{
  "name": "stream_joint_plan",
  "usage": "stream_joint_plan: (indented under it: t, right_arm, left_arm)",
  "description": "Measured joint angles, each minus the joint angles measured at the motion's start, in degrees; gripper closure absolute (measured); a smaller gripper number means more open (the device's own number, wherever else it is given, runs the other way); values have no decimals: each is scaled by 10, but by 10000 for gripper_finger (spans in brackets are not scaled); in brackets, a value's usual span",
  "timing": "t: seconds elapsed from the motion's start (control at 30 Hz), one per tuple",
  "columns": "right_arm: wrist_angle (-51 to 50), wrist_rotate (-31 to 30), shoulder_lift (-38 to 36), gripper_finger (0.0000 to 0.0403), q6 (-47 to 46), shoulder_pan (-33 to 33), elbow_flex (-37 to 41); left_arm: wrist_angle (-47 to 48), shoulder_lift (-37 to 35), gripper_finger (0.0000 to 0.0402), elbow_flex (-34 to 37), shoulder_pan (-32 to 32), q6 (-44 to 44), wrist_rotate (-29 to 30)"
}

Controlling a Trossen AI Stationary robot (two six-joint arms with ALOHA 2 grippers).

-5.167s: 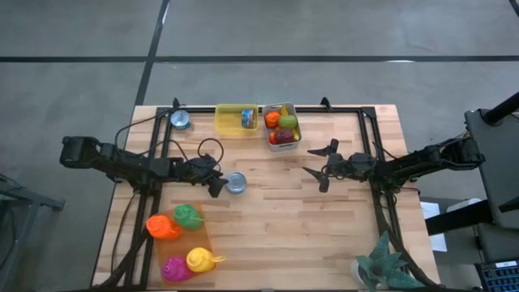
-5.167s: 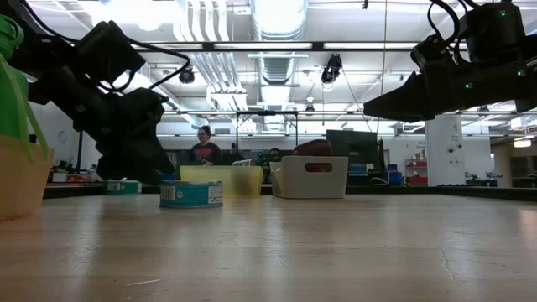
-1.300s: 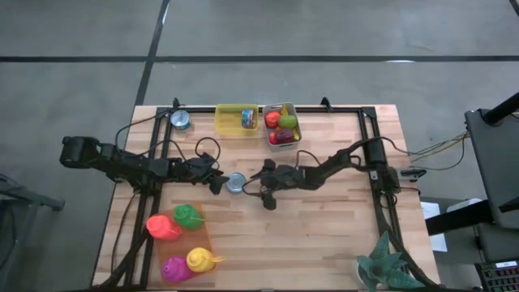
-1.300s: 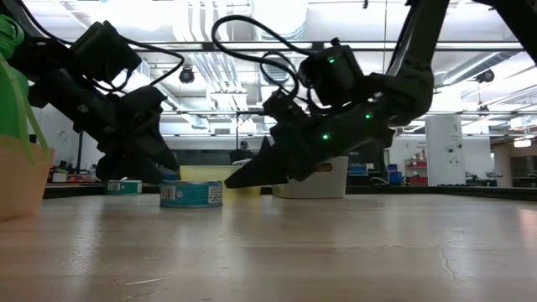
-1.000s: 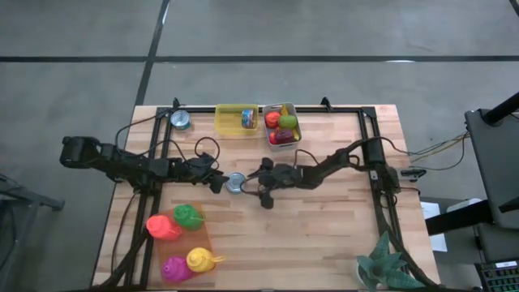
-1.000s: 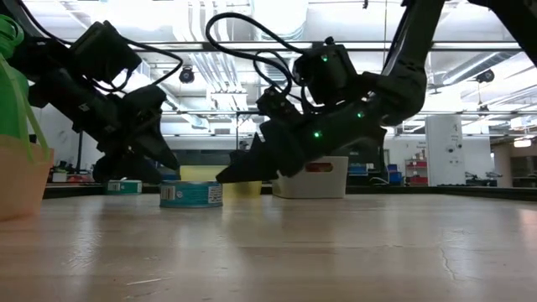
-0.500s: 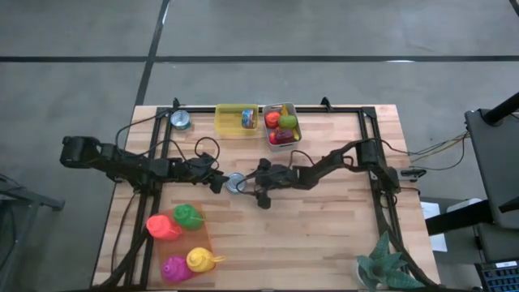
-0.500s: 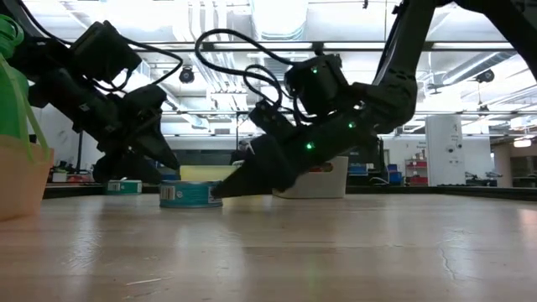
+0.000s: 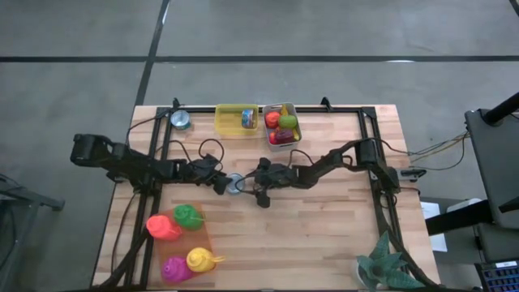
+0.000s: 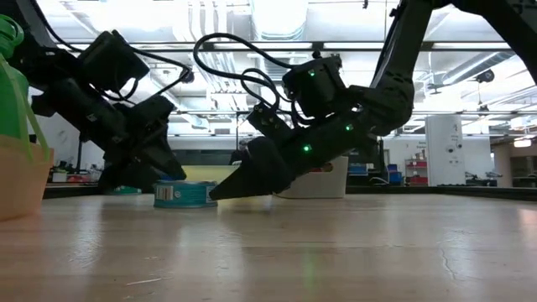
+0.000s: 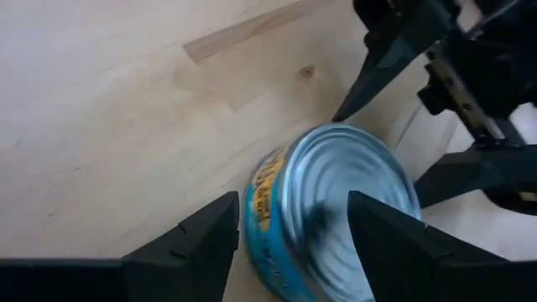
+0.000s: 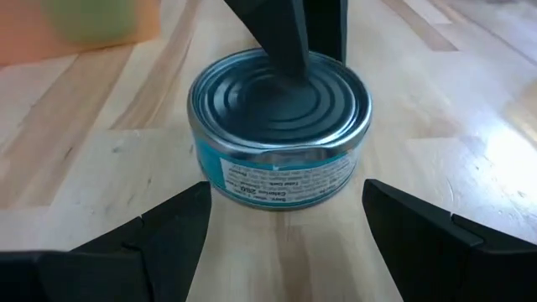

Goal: Pick & Place Food Item
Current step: Put the blue tuna can into the yellow bin

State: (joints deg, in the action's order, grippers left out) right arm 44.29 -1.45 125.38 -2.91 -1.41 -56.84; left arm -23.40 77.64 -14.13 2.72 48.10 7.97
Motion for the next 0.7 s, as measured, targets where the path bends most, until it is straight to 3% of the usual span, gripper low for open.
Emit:
stream_joint_plan:
  t: [0.7]
  right_arm:
    - [-40,17,0,97,2,1,-29]
  left_arm:
    - [-11,44,176,-41,0,2,-29]
